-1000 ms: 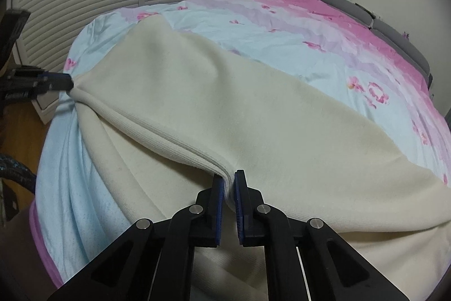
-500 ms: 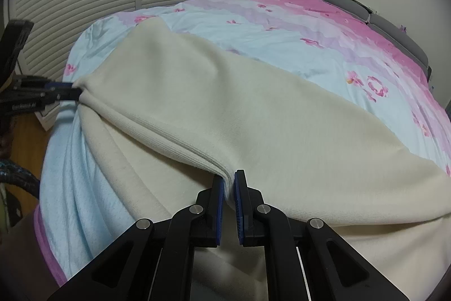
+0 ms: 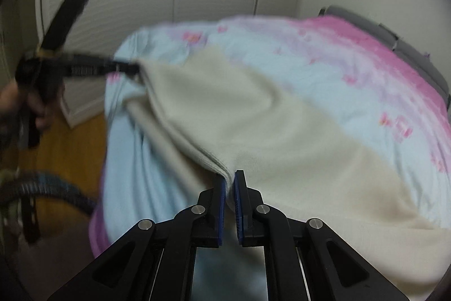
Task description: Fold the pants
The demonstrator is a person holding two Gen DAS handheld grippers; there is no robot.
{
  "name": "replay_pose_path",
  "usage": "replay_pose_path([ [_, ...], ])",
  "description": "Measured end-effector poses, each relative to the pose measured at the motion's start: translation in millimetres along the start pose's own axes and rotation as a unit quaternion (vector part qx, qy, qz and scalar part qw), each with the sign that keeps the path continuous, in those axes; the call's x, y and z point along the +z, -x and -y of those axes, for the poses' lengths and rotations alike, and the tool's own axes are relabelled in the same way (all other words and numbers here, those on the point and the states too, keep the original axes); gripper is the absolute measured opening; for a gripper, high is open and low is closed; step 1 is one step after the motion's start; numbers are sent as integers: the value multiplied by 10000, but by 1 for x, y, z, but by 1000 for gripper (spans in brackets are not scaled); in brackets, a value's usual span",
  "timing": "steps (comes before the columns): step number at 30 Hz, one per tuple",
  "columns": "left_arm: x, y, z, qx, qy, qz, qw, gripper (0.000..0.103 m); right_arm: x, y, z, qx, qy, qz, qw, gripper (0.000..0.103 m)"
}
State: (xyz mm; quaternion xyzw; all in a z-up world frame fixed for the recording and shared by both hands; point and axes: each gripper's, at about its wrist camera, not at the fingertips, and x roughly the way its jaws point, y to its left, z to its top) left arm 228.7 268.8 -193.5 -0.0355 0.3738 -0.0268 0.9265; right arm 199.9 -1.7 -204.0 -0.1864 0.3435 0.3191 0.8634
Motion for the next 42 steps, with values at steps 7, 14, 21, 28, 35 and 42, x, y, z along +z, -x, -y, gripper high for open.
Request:
replay_pose_path([
  [7, -48, -32, -8, -27, 207, -589, 9980, 14, -15, -12, -5, -57, -146, -87, 9998, 8],
  [14, -38, -21, -5, 16, 150, -336, 9993, 11, -12, 5, 2, -42, -332, 232, 9992, 8],
  [21, -15, 21, 1, 102, 121, 328, 9993, 10, 1, 33, 7, 102, -455, 705, 9964, 8],
  [28, -30, 7, -7, 162, 239, 16, 9996, 10, -17, -6, -2, 229, -372, -82, 9990, 8],
  [35, -49, -14, -5, 222, 180, -270, 9992, 10, -22, -7, -2, -31, -457, 90, 9989, 14],
  [42, -38, 13, 5, 589, 2, -131, 9982, 65, -27, 25, -9, -475, -561, 496, 9961, 54],
])
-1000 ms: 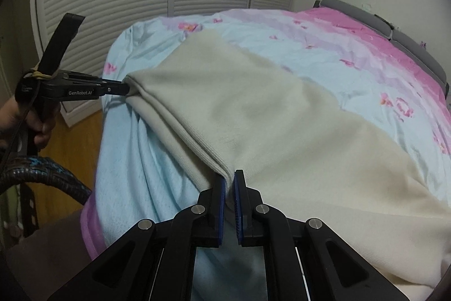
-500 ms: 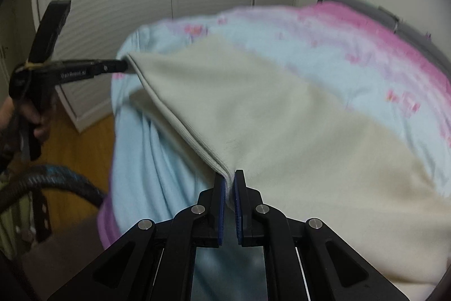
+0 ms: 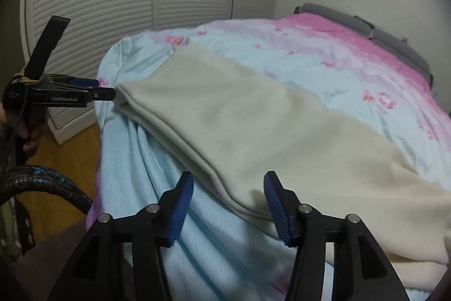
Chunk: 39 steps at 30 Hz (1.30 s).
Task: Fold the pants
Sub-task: 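Move the right tool to the pants waistband and close on it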
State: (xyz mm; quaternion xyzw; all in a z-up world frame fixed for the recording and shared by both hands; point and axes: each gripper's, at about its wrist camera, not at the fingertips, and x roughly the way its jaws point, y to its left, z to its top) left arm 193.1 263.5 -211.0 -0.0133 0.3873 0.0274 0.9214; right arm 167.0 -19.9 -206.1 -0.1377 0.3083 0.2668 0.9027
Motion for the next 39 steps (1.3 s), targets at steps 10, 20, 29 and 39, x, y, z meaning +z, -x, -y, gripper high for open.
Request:
replay_pose_path([
  [10, 51, 58, 101, -557, -834, 564, 9934, 71, -8, 95, 82, -759, -1133, 602, 9888, 57],
  [20, 88, 45, 323, -2097, -1900, 637, 9570, 72, -96, 208, 272, -2601, -3183, 540, 9100, 59],
  [29, 61, 22, 476, -2657, -2552, 602, 9277, 72, -206, 221, 404, -2663, -5006, 654, 8211, 59],
  [39, 15, -3, 523, -2697, -2981, 403, 9148, 71, -248, 187, 449, -2311, -5551, 771, 7953, 59],
])
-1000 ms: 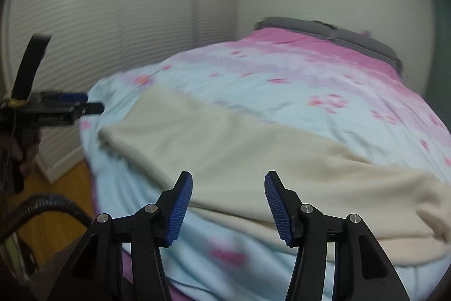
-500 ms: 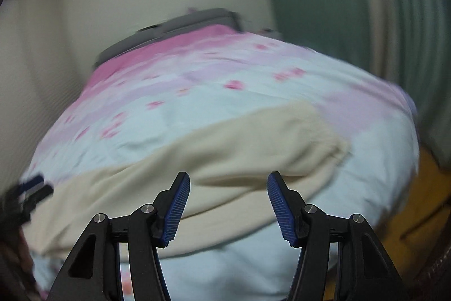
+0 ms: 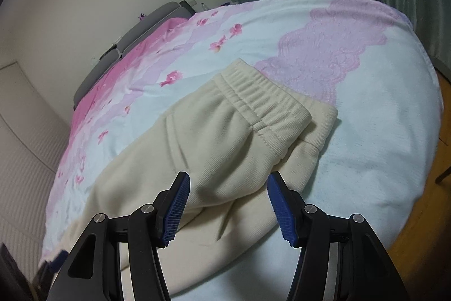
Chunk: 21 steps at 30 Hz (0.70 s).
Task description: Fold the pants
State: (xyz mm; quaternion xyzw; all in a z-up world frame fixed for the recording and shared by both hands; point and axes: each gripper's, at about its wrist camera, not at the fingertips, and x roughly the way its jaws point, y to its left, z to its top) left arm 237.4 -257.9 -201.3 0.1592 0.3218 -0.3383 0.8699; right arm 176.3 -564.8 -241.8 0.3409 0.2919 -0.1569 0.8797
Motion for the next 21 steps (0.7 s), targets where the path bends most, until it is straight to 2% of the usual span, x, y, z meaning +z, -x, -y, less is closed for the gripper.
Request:
replay_pose_path([
  [7, -16, -30, 10, -52, -59, -481, 9988, 61, 0, -15, 16, 35, -112, -129, 9998, 59],
  [11, -22, -43, 12, -20, -62, -621, 9980, 56, 2, -23, 18, 60, -90, -105, 9999, 58],
  [13, -23, -45, 11, 12, -7, -634, 9980, 31, 3, -23, 20, 20, -101, -51, 9999, 44],
  [14, -23, -45, 10, -7, 37, -631, 9980, 27, 4, -23, 21, -22, -114, -19, 9999, 25],
  [15, -23, -44, 8, -16, 92, -617, 9981, 20, 5, -21, 23, 13, -145, 30, 9999, 13],
  [18, -19, -38, 9, 12, 58, -594, 9982, 10, 11, -7, 24, 55, -120, 303, 9995, 7],
  [21, -11, -22, 13, -74, 60, -461, 9989, 8, 23, 11, 16, 127, 62, 571, 9983, 6],
])
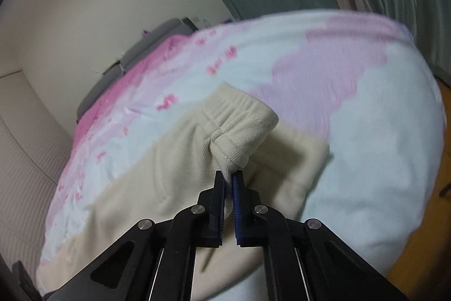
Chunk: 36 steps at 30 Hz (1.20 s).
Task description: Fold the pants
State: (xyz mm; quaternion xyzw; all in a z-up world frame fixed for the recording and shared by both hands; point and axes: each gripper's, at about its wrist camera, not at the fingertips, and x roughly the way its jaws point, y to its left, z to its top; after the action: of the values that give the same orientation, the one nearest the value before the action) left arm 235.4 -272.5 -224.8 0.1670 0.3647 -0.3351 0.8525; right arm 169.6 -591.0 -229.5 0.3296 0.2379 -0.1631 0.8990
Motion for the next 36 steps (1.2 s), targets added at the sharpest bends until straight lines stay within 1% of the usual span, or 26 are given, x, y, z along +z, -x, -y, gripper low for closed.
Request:
replay_pose_path([
  [4, 15, 33, 7, -175, 0, 273, 9995, 8, 27, 28, -11, 89, 164, 436, 9989, 5],
  [6, 20, 43, 11, -265, -1, 282, 9993, 8, 36, 39, -16, 57, 275, 537, 9982, 5],
  [7, 20, 43, 13, -303, 7, 236, 9993, 8, 38, 42, -16, 26, 311, 517, 9982, 5],
  [9, 16, 40, 16, -379, 47, 132, 9992, 8, 34, 44, -10, -73, 296, 431, 9986, 5],
  [11, 7, 31, 21, -413, 24, -30, 9991, 8, 22, 38, 1, -267, 269, 245, 9990, 5],
  [13, -4, 19, 25, -450, 37, -211, 9988, 8, 11, 31, 17, -402, 78, 48, 9991, 5],
  [16, -13, 7, 30, -385, -39, -294, 9988, 8, -5, 19, 34, -575, -81, -200, 9981, 5],
  [19, -18, 0, 30, -355, -52, -323, 9988, 9, -18, 1, 43, -589, -192, -501, 9968, 5],
  [21, -17, 2, 32, -346, -34, -317, 9989, 10, -20, -1, 45, -506, -272, -538, 9969, 7],
  [22, -16, 4, 32, -327, -27, -304, 9990, 14, -19, 1, 45, -489, -278, -496, 9972, 7],
  [23, -14, 7, 33, -315, -6, -292, 9991, 19, -17, 4, 43, -484, -243, -460, 9975, 10],
  [25, -8, 16, 33, -417, 48, -206, 9989, 39, -13, 12, 39, -516, -165, -414, 9977, 28],
  [26, -5, 20, 32, -431, 57, -150, 9989, 42, -12, 17, 39, -525, -161, -356, 9979, 46],
  [27, 2, 27, 31, -450, 67, -67, 9989, 44, -11, 23, 38, -533, -179, -279, 9980, 55],
  [30, 19, 37, 25, -455, -37, 91, 9989, 44, -7, 39, 35, -609, -324, -103, 9976, 58],
  [33, 44, 34, 8, -345, -287, 259, 9987, 44, -6, 46, 25, -542, -523, -48, 9971, 58],
  [36, 71, 16, -28, -295, -122, 257, 9992, 44, -1, 42, -6, -405, -243, -52, 9989, 58],
])
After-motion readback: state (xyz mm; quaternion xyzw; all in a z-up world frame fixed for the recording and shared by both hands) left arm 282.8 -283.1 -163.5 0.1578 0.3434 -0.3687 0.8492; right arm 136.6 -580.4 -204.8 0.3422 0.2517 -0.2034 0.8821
